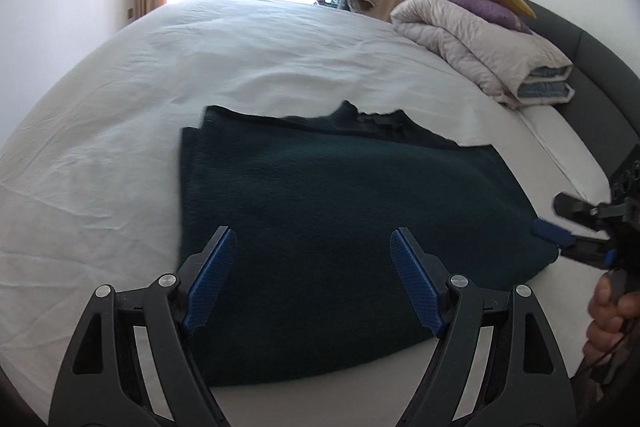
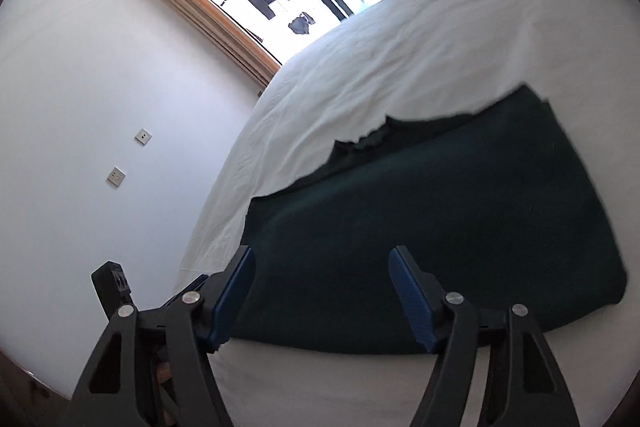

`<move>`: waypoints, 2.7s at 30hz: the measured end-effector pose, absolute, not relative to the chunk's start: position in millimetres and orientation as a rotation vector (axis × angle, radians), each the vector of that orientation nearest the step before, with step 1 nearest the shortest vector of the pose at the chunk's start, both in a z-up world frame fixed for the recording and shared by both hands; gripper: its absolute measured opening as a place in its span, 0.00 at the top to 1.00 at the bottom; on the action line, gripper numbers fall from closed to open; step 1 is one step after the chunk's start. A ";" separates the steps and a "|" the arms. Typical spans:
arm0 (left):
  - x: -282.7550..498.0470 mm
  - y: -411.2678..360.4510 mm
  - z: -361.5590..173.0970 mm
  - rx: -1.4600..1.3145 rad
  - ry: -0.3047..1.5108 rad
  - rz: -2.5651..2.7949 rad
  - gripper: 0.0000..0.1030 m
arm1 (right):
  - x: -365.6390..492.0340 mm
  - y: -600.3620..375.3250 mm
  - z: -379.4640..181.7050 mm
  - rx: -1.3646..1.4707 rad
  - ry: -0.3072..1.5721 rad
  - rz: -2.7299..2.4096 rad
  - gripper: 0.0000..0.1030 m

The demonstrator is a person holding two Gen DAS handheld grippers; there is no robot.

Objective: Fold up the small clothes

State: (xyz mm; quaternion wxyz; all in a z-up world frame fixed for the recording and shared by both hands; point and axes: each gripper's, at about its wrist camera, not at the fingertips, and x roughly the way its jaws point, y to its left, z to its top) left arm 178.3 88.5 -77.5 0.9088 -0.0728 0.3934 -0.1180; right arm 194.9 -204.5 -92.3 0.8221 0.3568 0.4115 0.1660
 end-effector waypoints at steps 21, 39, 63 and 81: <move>167.0 98.2 -123.4 0.045 0.837 -0.093 0.38 | 157.2 -327.6 -113.1 0.675 0.766 -0.072 0.73; 180.2 94.7 -127.1 0.025 0.860 -0.108 0.49 | 185.3 -292.8 -137.3 0.665 0.882 -0.006 0.81; 287.4 91.4 -145.6 0.105 0.868 -0.001 0.48 | 297.3 -338.8 -150.8 0.820 0.810 -0.021 0.86; 276.4 95.8 -144.0 0.077 0.856 -0.010 0.48 | 219.5 -281.4 -145.0 0.707 0.808 0.086 0.62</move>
